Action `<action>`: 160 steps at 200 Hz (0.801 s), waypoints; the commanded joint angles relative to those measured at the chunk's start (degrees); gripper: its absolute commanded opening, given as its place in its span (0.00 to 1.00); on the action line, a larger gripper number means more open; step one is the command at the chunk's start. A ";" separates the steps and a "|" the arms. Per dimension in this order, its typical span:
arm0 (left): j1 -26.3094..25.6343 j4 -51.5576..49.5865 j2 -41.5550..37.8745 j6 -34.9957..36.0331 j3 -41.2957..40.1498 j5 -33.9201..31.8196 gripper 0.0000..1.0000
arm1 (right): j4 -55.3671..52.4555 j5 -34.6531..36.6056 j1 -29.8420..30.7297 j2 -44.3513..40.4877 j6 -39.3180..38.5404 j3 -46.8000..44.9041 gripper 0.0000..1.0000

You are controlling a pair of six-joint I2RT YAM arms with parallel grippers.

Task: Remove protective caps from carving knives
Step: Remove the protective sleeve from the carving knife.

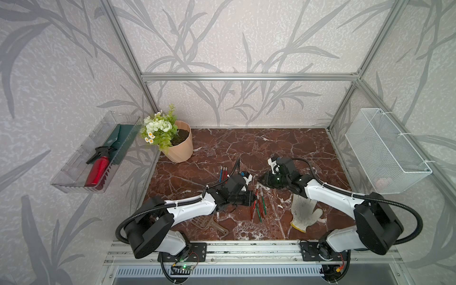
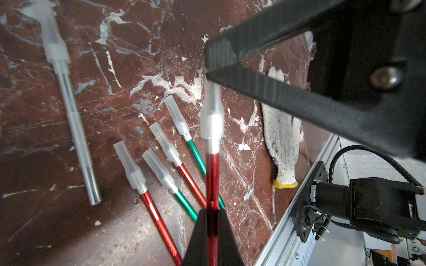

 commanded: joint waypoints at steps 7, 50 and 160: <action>-0.03 1.41 0.37 0.04 -0.25 1.54 0.06 | 2.36 0.85 -1.00 -0.50 0.05 0.44 0.12; -0.03 1.52 0.74 0.41 -0.25 2.04 0.06 | 2.35 0.80 -1.93 -0.46 -0.41 1.17 0.12; -0.03 0.13 0.30 1.31 0.28 2.45 0.06 | 1.02 0.09 -4.33 -0.50 -1.61 3.40 0.12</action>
